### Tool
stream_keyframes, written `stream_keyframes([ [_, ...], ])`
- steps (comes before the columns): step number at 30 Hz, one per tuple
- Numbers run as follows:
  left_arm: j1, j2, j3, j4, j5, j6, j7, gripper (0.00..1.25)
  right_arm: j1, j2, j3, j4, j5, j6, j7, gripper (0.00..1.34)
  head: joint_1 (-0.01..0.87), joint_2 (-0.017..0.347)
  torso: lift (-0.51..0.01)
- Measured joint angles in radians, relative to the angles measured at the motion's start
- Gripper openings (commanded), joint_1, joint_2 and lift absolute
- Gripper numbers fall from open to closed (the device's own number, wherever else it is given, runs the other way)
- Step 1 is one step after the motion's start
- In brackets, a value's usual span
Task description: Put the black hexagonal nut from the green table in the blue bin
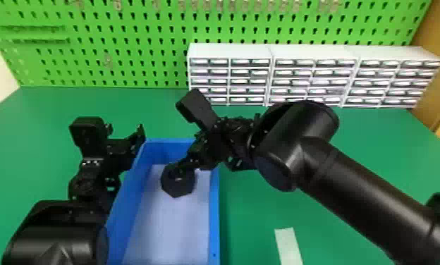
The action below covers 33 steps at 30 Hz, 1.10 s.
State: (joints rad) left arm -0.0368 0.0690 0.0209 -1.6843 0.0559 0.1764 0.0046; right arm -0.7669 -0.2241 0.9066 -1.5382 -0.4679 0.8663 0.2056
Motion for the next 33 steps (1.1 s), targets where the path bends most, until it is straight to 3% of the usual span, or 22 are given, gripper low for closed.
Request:
stream_keyframes([
  [19,0.001,0.000,0.004,-0.007,0.004,0.000,0.000,0.76,0.147,0.053,-0.295,-0.066,0.149,-0.016,0.000,1.15,0.686,0.051,-0.096],
  [33,0.000,0.000,0.002,-0.013,0.004,0.000,0.000,0.76,0.256,0.083,-0.473,-0.074,0.200,-0.159,0.000,1.15,0.686,0.051,-0.096],
])
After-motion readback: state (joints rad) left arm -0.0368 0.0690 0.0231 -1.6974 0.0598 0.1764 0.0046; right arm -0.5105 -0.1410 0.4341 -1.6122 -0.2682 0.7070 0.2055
